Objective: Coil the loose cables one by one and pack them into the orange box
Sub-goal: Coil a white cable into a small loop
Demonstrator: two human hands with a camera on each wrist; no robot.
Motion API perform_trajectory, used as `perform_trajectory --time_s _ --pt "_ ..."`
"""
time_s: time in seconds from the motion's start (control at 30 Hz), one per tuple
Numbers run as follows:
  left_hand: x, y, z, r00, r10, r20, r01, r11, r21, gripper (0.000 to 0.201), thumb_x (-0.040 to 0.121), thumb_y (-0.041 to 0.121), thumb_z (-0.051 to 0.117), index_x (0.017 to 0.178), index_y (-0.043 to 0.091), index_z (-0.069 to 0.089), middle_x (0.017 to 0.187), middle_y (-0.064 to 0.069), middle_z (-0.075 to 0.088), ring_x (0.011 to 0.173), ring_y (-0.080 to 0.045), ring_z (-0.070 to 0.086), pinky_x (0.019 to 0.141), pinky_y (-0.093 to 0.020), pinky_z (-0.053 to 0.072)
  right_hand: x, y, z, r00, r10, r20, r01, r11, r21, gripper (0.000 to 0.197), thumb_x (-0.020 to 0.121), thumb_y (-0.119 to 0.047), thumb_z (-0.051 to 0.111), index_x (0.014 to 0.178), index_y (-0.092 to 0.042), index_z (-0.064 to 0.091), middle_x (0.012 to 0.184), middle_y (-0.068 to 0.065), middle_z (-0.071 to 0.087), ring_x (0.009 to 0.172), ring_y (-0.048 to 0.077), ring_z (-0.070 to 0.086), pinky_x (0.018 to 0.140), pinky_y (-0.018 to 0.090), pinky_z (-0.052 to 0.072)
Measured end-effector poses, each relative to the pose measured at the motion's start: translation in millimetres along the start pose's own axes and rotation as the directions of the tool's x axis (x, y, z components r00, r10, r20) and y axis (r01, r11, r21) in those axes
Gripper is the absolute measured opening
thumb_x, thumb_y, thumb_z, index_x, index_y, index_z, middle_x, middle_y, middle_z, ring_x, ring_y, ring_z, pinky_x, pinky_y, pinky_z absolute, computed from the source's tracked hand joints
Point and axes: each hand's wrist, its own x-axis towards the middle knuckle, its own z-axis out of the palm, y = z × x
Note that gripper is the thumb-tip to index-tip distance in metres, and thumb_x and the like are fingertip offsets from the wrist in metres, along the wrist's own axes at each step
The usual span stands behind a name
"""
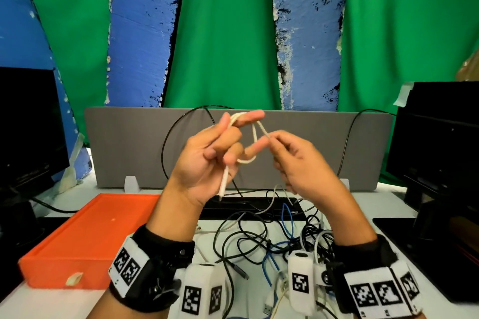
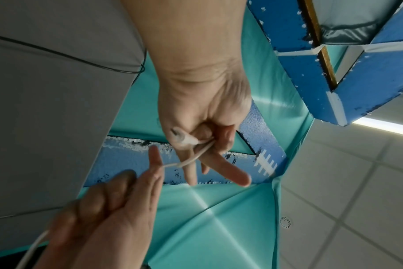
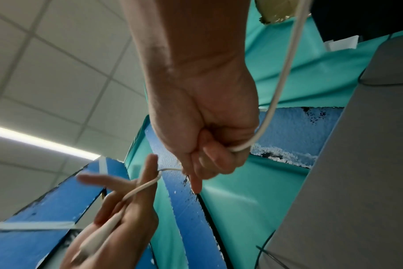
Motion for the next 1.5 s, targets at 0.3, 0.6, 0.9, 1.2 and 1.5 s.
perform_trajectory --time_s 0.3,0.6,0.9,1.2,1.5 --pt "5 7 -8 0.815 0.508 -0.279 -0.174 0.674 0.718 0.032 0.108 0.02 0.031 0.122 0.004 0.055 0.065 -0.002 0.063 0.074 -0.021 0.072 0.085 -0.035 0.058 -13 -17 36 0.947 0.049 0.319 0.101 0.894 -0.436 0.048 0.103 -0.047 0.044 0.072 -0.012 0.054 0.051 -0.005 0.036 0.049 0.01 0.032 0.053 0.036 0.032" --pt "-10 13 -9 0.962 -0.018 -0.273 0.273 0.168 0.947 0.038 0.105 0.024 0.038 0.091 0.004 0.068 0.052 -0.011 0.059 0.037 -0.014 0.037 0.046 -0.032 0.037 -10 -23 1 0.989 -0.107 0.097 0.126 0.97 -0.209 0.018 0.096 -0.03 0.064 0.082 -0.021 0.071 0.062 -0.012 0.058 0.058 0.001 0.044 0.058 0.022 0.036" --pt "-2 -6 15 0.994 0.025 -0.106 0.016 0.931 0.365 0.031 0.104 0.022 0.035 0.088 0.005 0.056 0.042 0.005 0.032 0.038 -0.014 0.05 0.062 -0.034 0.057 0 -12 8 0.973 -0.156 -0.171 0.164 0.986 0.033 0.023 0.1 -0.027 0.058 0.081 -0.014 0.06 0.055 -0.015 0.047 0.05 0.0 0.038 0.05 0.012 0.03" --pt "6 -4 12 0.954 0.205 -0.218 -0.205 0.978 0.022 0.047 0.106 0.021 0.029 0.131 -0.016 0.045 0.059 0.001 0.05 0.079 -0.017 0.073 0.092 -0.037 0.056 2 5 21 0.985 0.044 0.167 0.013 0.945 -0.326 0.028 0.107 -0.038 0.038 0.09 -0.031 0.06 0.063 -0.008 0.054 0.055 0.004 0.048 0.059 0.034 0.045" --pt "9 -6 1 0.813 0.504 -0.292 0.041 0.45 0.892 0.03 0.108 0.023 0.034 0.107 0.004 0.057 0.087 -0.006 0.075 0.078 -0.022 0.074 0.074 -0.031 0.06 -14 -14 16 0.876 0.133 0.463 0.029 0.945 -0.327 0.03 0.106 -0.033 0.045 0.089 -0.013 0.06 0.064 0.0 0.041 0.055 0.015 0.052 0.057 0.041 0.062"
